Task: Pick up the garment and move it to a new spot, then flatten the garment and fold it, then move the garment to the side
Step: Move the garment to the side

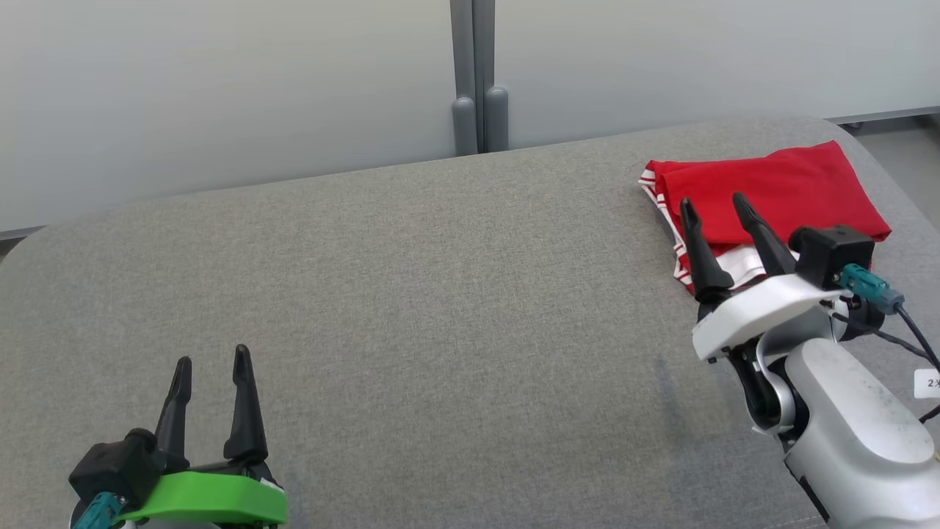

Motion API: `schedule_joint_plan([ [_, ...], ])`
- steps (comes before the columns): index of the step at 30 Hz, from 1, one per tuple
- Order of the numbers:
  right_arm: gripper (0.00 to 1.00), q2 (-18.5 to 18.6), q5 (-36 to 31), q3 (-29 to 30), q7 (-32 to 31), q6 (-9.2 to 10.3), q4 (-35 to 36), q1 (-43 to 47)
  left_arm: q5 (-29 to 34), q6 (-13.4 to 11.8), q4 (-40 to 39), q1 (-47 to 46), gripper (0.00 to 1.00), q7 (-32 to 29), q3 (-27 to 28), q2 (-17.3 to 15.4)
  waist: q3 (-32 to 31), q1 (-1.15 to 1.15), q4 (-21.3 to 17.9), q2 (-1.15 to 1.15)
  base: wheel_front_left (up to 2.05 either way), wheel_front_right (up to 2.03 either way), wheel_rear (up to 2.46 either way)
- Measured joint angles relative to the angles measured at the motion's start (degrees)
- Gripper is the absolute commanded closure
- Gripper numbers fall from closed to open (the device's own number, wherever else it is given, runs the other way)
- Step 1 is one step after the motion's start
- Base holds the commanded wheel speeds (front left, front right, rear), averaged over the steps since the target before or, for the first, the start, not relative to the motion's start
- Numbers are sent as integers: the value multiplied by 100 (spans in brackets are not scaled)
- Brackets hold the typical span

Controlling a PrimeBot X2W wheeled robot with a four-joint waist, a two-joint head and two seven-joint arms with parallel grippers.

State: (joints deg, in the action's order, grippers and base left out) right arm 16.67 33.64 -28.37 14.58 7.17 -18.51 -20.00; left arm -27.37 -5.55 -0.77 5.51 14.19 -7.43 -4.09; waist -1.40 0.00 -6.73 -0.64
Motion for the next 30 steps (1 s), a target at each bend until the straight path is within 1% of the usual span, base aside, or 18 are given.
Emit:
schedule_joint_plan([
  [3, 0, -46, -207, 94, 0, 0, 164, 209, 9, 0, -7, 47, 0, 0, 1, 3, -4, 0, 2, 0, 0, 0, 0],
  [8, 0, -91, -512, 421, 0, 1, 211, 665, 36, -1, -9, 70, 0, 4, 22, 19, -13, 0, 27, 0, 0, 0, 0],
  [19, 0, -414, -1015, 642, 0, 1, 436, 1263, 36, -9, 120, 215, 0, 4, 57, 27, -34, 0, 60, 0, 0, 0, 0],
  [30, 0, -609, -1379, 811, 0, 1, 673, 1605, 35, -10, 280, 247, 0, 4, 48, 34, -68, 0, 83, 0, 0, 0, 0],
])
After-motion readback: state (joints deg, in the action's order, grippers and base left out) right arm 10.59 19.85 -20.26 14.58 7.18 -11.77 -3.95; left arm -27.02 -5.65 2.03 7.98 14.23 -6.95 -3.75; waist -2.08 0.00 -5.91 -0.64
